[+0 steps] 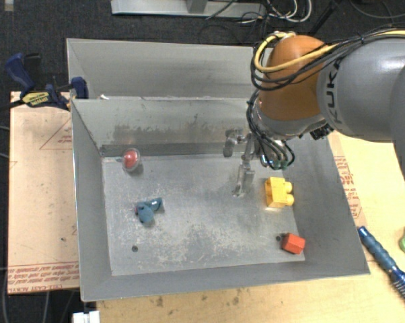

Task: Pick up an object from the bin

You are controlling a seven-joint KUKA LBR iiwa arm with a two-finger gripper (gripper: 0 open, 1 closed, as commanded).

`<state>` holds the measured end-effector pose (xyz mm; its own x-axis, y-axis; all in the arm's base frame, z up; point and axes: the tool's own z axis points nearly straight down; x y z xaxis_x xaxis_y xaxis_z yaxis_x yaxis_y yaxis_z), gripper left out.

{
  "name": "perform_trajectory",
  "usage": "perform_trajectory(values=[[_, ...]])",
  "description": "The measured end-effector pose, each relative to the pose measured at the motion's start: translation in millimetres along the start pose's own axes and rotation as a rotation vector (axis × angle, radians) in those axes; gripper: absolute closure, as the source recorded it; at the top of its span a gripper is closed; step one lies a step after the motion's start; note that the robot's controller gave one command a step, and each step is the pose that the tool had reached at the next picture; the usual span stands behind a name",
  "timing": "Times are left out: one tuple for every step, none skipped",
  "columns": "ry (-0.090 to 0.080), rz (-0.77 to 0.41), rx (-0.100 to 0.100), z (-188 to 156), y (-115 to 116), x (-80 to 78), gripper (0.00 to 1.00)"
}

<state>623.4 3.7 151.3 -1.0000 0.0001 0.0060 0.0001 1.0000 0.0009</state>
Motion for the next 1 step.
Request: perform_trajectory(values=[[0.0, -0.136, 0.002, 60.6, -56.5, 40.4, 0.0]])
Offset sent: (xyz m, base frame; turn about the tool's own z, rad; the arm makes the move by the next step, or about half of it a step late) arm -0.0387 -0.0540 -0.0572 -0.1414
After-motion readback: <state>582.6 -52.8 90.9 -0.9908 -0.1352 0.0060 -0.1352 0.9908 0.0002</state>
